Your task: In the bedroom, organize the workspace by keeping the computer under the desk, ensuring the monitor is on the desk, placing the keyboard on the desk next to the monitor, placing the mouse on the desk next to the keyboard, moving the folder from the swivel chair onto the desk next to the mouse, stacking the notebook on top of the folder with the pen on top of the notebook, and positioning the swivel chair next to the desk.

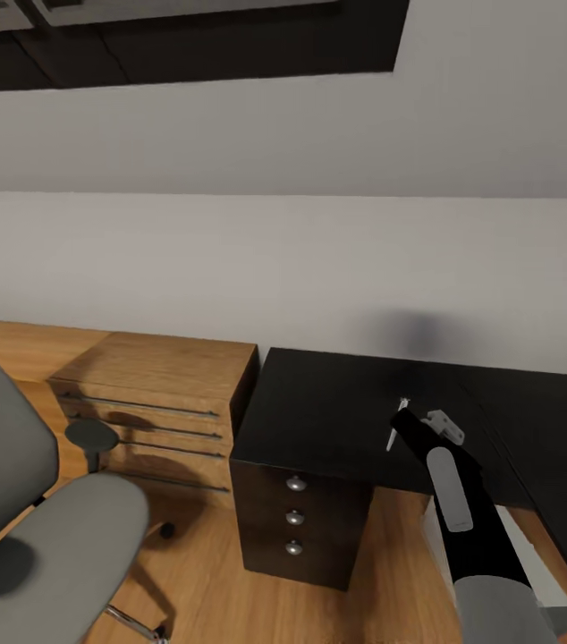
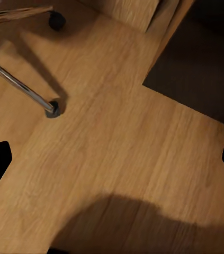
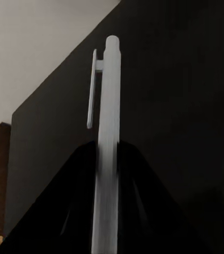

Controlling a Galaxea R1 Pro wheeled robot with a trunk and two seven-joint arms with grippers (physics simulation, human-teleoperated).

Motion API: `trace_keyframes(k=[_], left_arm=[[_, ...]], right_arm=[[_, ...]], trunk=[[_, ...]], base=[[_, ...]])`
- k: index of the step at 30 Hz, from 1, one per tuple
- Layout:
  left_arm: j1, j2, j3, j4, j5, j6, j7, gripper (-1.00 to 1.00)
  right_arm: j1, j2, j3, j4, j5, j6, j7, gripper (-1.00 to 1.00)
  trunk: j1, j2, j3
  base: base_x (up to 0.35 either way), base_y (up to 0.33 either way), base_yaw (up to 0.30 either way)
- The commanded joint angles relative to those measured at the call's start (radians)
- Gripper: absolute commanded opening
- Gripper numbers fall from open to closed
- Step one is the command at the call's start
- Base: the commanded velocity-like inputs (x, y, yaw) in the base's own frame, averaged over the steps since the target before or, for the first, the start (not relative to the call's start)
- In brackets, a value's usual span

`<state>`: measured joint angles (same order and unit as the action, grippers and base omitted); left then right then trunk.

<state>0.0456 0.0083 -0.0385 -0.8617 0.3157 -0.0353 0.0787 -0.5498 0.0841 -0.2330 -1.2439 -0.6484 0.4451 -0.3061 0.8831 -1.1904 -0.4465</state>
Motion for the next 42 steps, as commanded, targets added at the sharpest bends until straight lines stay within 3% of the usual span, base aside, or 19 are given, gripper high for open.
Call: trace_keyframes(k=[1,7,8,10,12,13,14,19,20,23,26,29,35,39,42], left_arm=[[0.0,0.001,-0.004,0.002,0.008,-0.003,0.007,1.0],[0.0,0.001,-0.004,0.02,0.007,-0.003,0.007,1.0],[0.0,0.001,-0.004,0.022,0.007,-0.003,0.007,1.0],[0.0,0.0,-0.004,0.023,0.006,-0.003,0.007,1.0],[0.0,-0.003,-0.004,0.024,0.006,-0.003,0.007,1.0],[0.0,-0.01,-0.005,0.024,0.005,-0.004,0.007,1.0],[0.0,-0.016,-0.005,0.025,0.005,-0.004,0.007,1.0],[0.0,-0.022,-0.005,0.031,0.006,-0.005,0.007,1.0],[0.0,-0.024,-0.006,0.033,0.0,-0.005,0.007,1.0],[0.0,-0.025,-0.006,0.033,-0.04,-0.002,0.007,1.0],[0.0,-0.025,-0.006,0.033,-0.052,-0.002,0.007,1.0],[0.0,-0.025,-0.006,0.033,-0.055,-0.002,0.008,1.0],[0.0,-0.025,-0.006,0.033,-0.058,-0.002,0.008,1.0],[0.0,-0.026,-0.006,0.033,-0.058,-0.003,0.007,1.0],[0.0,-0.027,-0.006,0.032,-0.059,-0.004,0.006,1.0]], right_arm=[[-0.001,-0.001,-0.002,-0.001,-0.01,0.004,-0.007,-1.0],[-0.001,-0.061,0.004,0.0,0.003,0.005,-0.041,-1.0],[-0.001,-0.092,0.006,0.003,0.025,0.003,-0.07,-1.0],[-0.001,-0.116,0.005,0.008,0.045,0.003,-0.084,-1.0],[-0.002,-0.16,0.002,0.025,0.068,0.0,-0.097,-1.0],[-0.002,-0.203,0.001,0.056,0.079,-0.003,-0.102,-1.0],[-0.002,-0.223,0.0,0.085,0.083,-0.007,-0.103,-1.0],[-0.002,-0.261,0.003,0.193,0.097,-0.052,-0.104,-1.0],[-0.002,-0.301,0.001,0.216,0.098,-0.076,-0.104,-1.0],[-0.002,-0.319,0.0,0.222,0.098,-0.084,-0.103,-1.0],[-0.002,-0.326,0.003,0.225,0.1,-0.092,-0.098,-1.0],[-0.002,-0.328,0.008,0.23,0.102,-0.105,-0.095,-1.0],[-0.002,-0.328,0.011,0.249,0.16,-0.121,-0.084,-1.0],[-0.002,-0.327,0.011,0.253,0.174,-0.124,-0.08,-1.0],[-0.002,-0.327,0.041,0.288,0.179,-0.126,-0.02,-1.0]], trunk=[[0.0,-0.001,-0.001],[0.0,-0.001,-0.001],[0.0,-0.001,-0.001],[0.0,-0.001,-0.001],[0.0,-0.001,-0.001],[0.0,-0.001,-0.001],[0.0,-0.001,-0.001],[0.0,-0.001,-0.001],[0.0,-0.001,-0.001],[0.0,-0.001,-0.001],[0.0,-0.001,-0.001],[0.0,-0.001,-0.001],[0.0,-0.001,-0.001],[0.0,-0.001,-0.001],[0.0,-0.001,-0.001]], base=[[0.0,0.001,-0.297],[0.0,0.0,-0.298],[0.0,0.0,-0.299],[0.0,0.0,-0.299],[0.0,0.0,-0.299],[0.0,0.0,-0.299],[0.0,0.0,-0.299],[0.0,0.0,-0.299],[0.0,-0.04,-0.299],[0.019,-0.172,-0.299],[0.097,-0.283,-0.299],[0.13,-0.308,-0.299],[0.138,-0.31,-0.297],[0.047,-0.137,-0.16],[0.005,-0.009,-0.01]])
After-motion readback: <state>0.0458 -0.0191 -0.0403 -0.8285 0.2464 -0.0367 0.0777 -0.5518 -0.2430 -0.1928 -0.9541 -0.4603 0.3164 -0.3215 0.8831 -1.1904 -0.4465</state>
